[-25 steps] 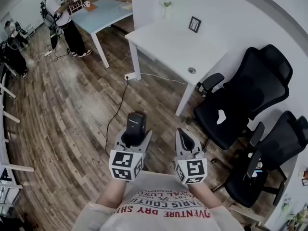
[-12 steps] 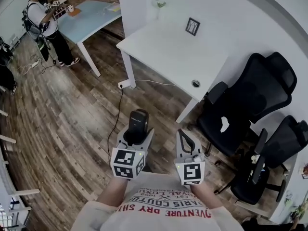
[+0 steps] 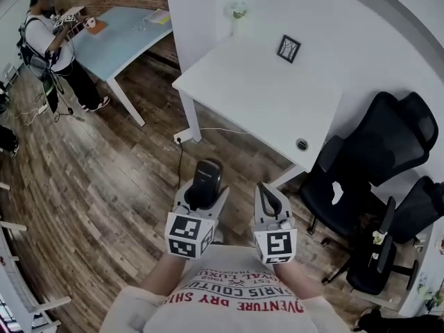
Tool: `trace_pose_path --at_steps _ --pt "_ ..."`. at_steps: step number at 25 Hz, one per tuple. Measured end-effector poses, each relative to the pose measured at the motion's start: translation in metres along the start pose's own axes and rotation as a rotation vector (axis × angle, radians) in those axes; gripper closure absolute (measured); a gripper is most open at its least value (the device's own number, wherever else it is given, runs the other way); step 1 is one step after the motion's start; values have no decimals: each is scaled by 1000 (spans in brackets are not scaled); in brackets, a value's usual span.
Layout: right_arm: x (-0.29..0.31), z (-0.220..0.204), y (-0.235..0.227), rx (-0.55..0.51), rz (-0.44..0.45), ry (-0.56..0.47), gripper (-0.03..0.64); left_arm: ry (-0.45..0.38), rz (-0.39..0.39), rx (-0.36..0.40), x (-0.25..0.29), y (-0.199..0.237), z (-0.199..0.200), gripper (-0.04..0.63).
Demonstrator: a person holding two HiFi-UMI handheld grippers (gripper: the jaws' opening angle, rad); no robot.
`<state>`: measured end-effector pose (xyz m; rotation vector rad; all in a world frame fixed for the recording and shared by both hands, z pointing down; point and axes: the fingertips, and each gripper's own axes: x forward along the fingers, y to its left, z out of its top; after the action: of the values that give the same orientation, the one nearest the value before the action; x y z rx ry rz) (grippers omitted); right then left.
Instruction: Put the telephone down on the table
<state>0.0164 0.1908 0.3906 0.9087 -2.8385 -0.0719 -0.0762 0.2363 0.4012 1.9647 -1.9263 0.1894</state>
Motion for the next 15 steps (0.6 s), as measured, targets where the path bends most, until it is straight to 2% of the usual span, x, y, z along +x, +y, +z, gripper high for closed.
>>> trace_pose_path --at_steps 2,8,15 --pt "16 0 -1 38 -5 14 591 -9 -5 -11 4 13 3 313" --pt "56 -11 -12 40 -1 73 591 15 -11 -60 34 40 1 313" --pt "116 -14 -59 54 -2 53 592 23 23 -44 93 69 22 313"
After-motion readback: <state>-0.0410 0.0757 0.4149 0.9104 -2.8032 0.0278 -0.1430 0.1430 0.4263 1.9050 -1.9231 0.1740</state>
